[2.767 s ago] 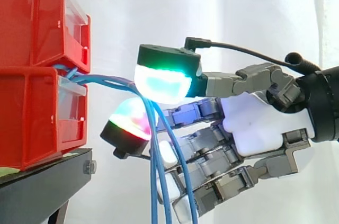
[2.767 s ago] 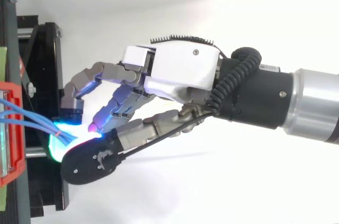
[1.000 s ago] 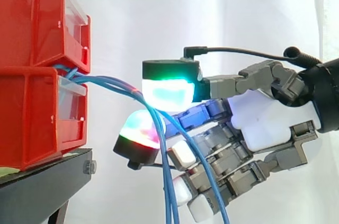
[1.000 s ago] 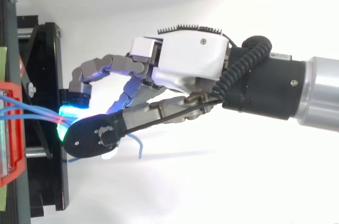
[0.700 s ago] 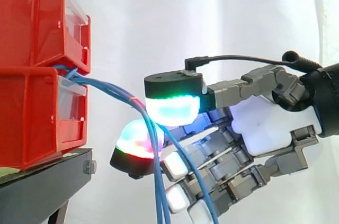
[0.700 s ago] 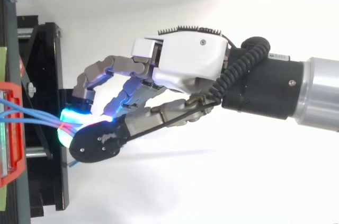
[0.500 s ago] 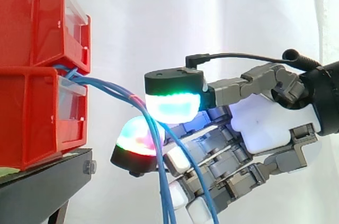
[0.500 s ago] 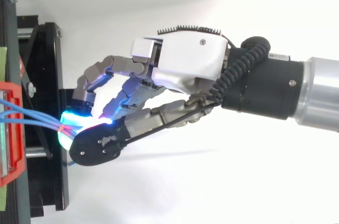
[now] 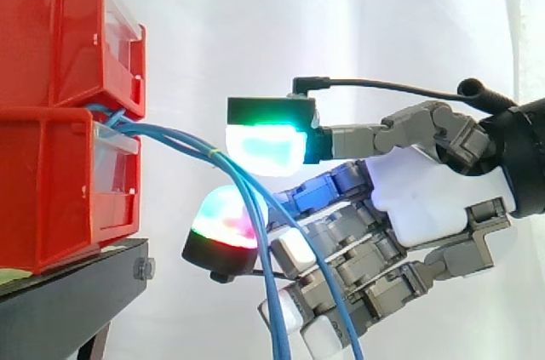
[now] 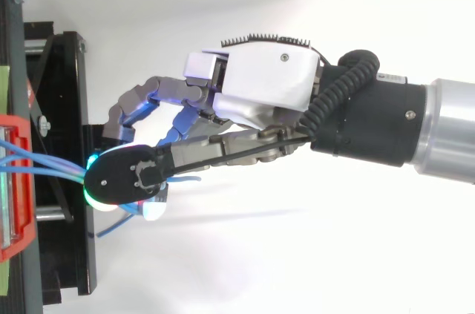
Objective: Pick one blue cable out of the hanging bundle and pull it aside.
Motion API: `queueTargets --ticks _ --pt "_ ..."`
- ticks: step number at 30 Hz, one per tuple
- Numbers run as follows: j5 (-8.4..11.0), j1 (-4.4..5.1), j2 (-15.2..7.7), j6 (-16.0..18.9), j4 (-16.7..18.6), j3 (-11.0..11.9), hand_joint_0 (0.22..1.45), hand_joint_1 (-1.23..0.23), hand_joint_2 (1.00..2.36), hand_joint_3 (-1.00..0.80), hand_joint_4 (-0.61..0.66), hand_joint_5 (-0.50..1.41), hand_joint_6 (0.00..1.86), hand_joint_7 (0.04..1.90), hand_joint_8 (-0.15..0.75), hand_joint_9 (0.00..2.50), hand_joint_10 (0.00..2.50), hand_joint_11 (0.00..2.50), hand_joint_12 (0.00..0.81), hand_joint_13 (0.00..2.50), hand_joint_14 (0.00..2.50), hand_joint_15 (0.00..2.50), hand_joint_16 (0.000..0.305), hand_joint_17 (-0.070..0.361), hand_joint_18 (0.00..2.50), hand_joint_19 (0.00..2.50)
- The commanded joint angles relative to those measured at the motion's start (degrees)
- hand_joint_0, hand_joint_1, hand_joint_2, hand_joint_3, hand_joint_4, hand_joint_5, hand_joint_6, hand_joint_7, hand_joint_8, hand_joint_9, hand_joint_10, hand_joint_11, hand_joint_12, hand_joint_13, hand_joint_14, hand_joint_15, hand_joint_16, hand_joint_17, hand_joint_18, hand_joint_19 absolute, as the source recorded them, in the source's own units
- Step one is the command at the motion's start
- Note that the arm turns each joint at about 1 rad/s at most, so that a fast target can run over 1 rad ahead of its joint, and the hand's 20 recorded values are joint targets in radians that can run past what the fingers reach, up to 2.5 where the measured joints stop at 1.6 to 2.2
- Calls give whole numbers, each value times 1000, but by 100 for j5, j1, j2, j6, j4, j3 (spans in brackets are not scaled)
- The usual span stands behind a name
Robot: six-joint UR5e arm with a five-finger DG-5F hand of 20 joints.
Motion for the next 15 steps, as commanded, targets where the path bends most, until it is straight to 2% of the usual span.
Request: queueTargets --ticks 1,5,10,15 --pt "-2 -2 0 23 0 5 564 -494 1008 -404 55 -105 859 885 255 1087 23 678 307 824 22 505 46 103 701 509" --pt "-2 -2 0 5 0 92 576 -560 1012 -358 45 -115 867 901 249 1066 26 682 301 826 20 507 45 102 704 507" --pt "33 -11 0 -12 -17 268 574 -630 1013 -333 66 -154 894 811 243 1001 24 685 309 808 20 506 46 103 702 509" --pt "33 -11 -9 120 9 242 515 -527 1002 -476 77 -143 885 807 263 1013 21 670 321 816 21 502 49 111 722 502"
